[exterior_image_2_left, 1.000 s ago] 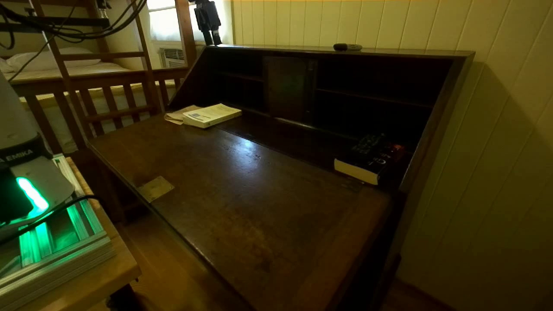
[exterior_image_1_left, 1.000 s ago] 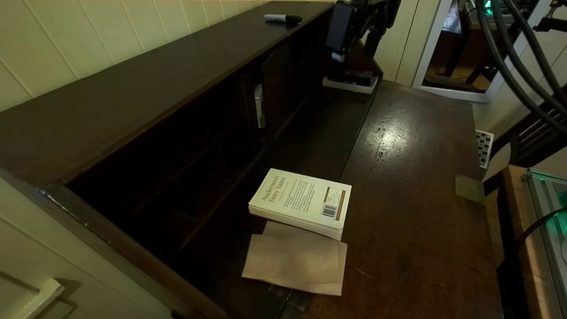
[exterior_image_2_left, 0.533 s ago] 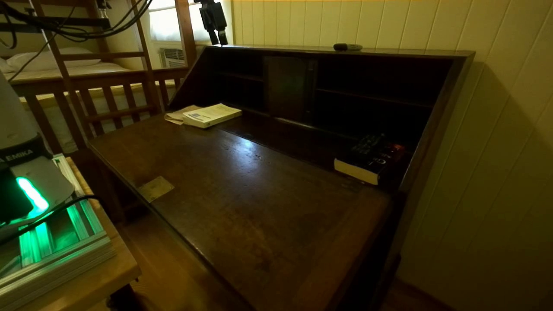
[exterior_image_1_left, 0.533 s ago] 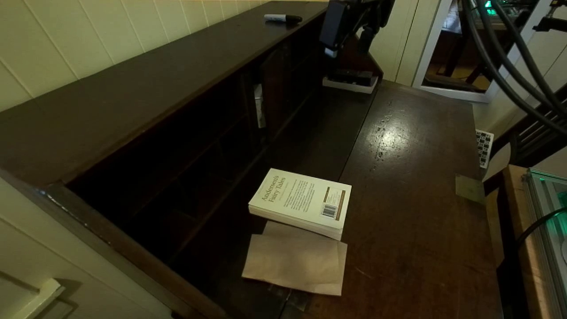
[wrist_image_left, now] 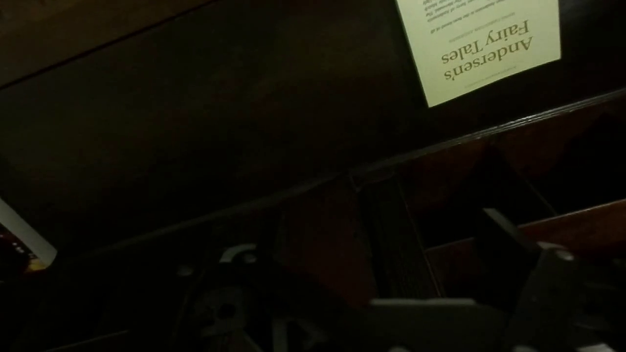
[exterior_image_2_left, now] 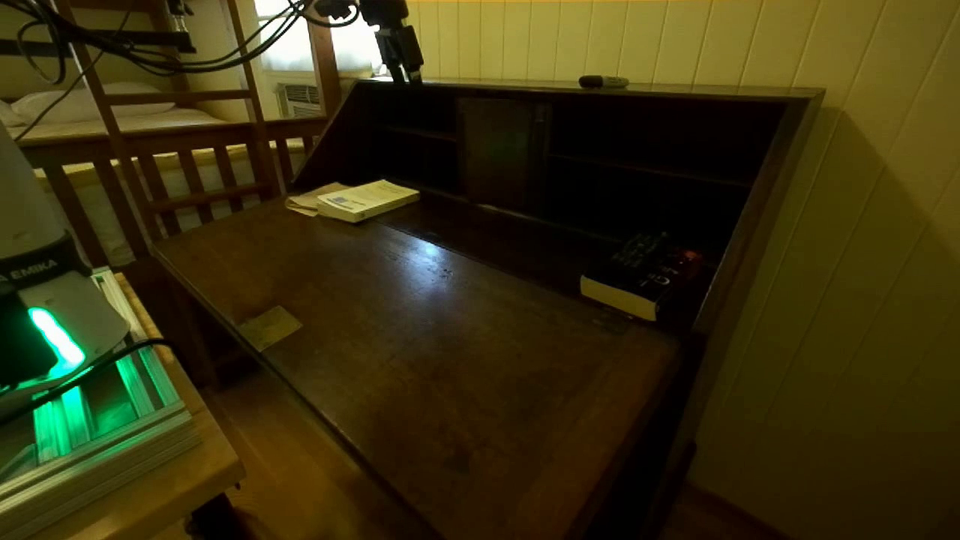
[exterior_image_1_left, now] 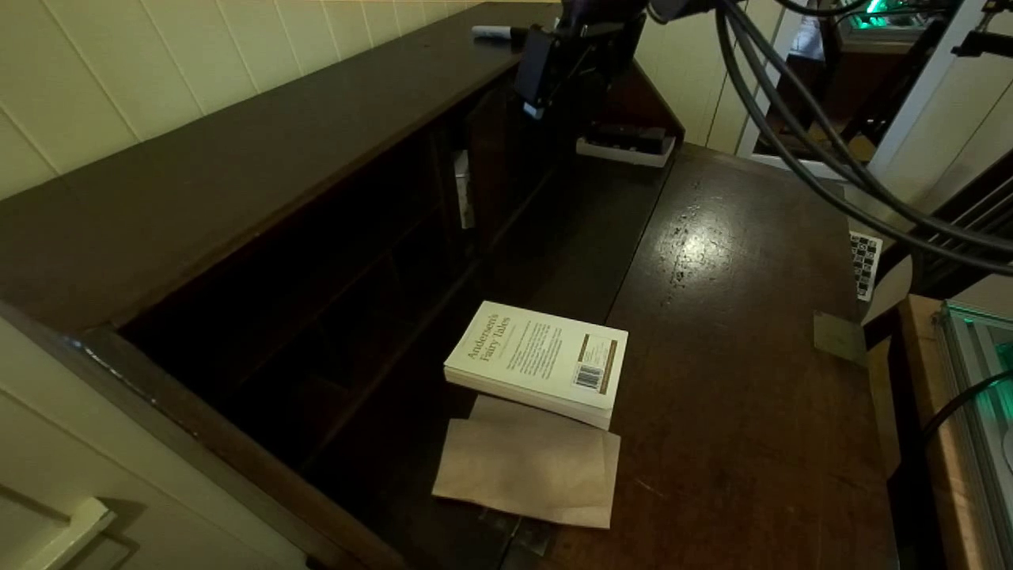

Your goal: Open the compartment and remove the cup and put it on top of the dresser

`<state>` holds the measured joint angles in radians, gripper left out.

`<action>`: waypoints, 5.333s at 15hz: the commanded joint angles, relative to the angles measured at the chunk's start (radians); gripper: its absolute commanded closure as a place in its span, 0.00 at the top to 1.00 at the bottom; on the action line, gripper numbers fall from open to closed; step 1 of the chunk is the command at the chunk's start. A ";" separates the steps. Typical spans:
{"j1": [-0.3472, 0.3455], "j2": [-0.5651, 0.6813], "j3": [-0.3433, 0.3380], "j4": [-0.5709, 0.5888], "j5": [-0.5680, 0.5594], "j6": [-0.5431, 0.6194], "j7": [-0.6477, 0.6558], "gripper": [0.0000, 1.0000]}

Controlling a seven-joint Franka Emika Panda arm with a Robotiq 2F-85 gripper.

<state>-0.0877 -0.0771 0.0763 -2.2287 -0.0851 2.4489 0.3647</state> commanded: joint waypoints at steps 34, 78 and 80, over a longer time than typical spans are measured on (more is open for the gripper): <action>0.189 0.314 -0.177 0.183 -0.999 0.169 0.902 1.00; 0.170 0.311 -0.121 0.212 -0.818 -0.084 0.855 1.00; 0.167 0.292 -0.121 0.196 -0.800 -0.104 0.831 1.00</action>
<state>0.0934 0.2712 -0.0578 -1.9850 -0.9323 2.3828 1.2465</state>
